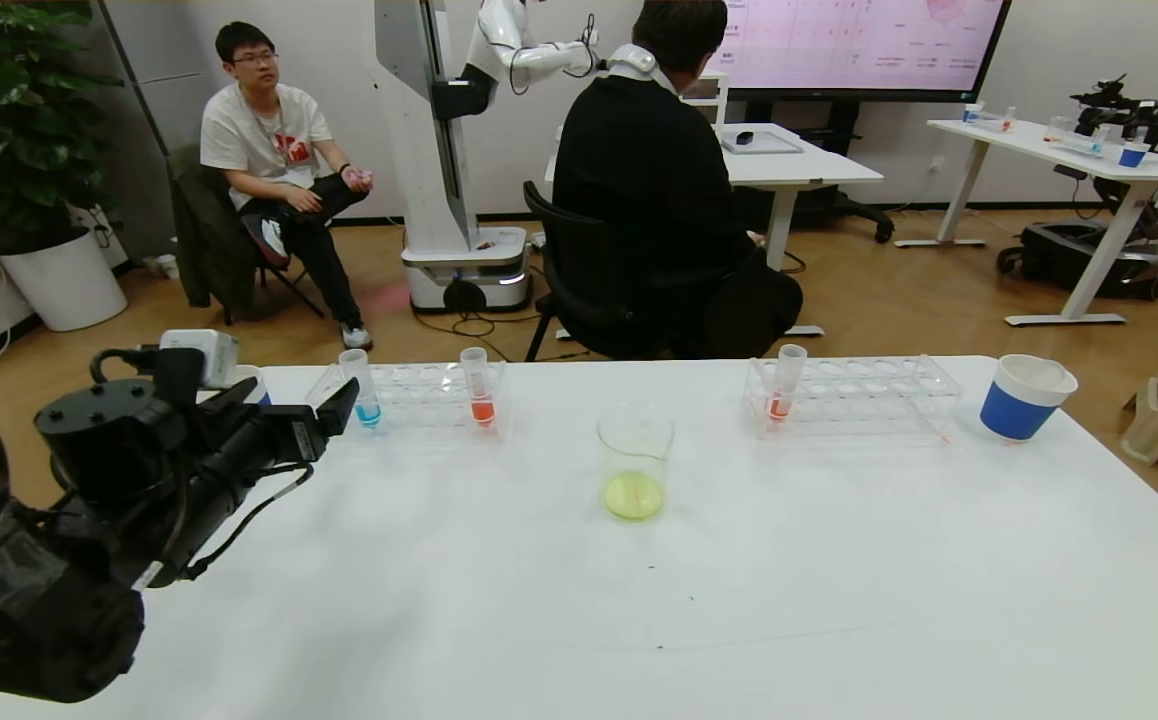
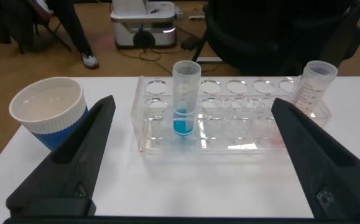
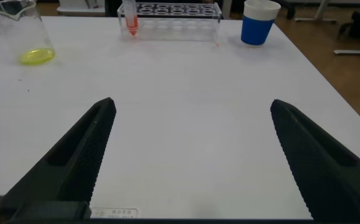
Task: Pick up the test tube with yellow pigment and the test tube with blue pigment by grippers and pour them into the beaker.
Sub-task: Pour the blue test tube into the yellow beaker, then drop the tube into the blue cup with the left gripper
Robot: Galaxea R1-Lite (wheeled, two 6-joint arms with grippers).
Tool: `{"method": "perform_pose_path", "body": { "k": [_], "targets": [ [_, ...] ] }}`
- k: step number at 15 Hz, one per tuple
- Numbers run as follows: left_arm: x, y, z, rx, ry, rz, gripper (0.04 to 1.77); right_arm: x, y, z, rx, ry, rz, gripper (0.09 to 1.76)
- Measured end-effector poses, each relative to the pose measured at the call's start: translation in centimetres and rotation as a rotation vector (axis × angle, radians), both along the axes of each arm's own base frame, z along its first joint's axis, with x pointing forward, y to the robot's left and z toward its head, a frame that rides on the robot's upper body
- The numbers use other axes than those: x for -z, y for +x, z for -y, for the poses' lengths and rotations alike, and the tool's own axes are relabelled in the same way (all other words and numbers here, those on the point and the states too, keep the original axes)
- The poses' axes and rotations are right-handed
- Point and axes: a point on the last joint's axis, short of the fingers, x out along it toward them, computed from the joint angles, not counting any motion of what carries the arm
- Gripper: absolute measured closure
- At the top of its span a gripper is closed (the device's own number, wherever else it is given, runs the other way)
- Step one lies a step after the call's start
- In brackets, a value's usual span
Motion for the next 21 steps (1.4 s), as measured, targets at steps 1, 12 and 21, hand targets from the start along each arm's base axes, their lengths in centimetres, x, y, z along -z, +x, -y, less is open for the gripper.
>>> {"method": "perform_pose_path", "body": {
  "k": [1,12,21],
  "targets": [
    [1.0,0.6,0.0,0.000,-0.001,-0.021,0.06,0.0,0.0,0.0,0.000,0.000,0.000,0.11],
    [3.7,7.3,0.4,-0.052,-0.031,0.022,0.06,0.0,0.0,0.0,0.000,0.000,0.000,0.11],
    [5.0,9.7,0.5,-0.055,-0.030,0.040,0.06,0.0,0.0,0.0,0.000,0.000,0.000,0.11]
  ]
}}
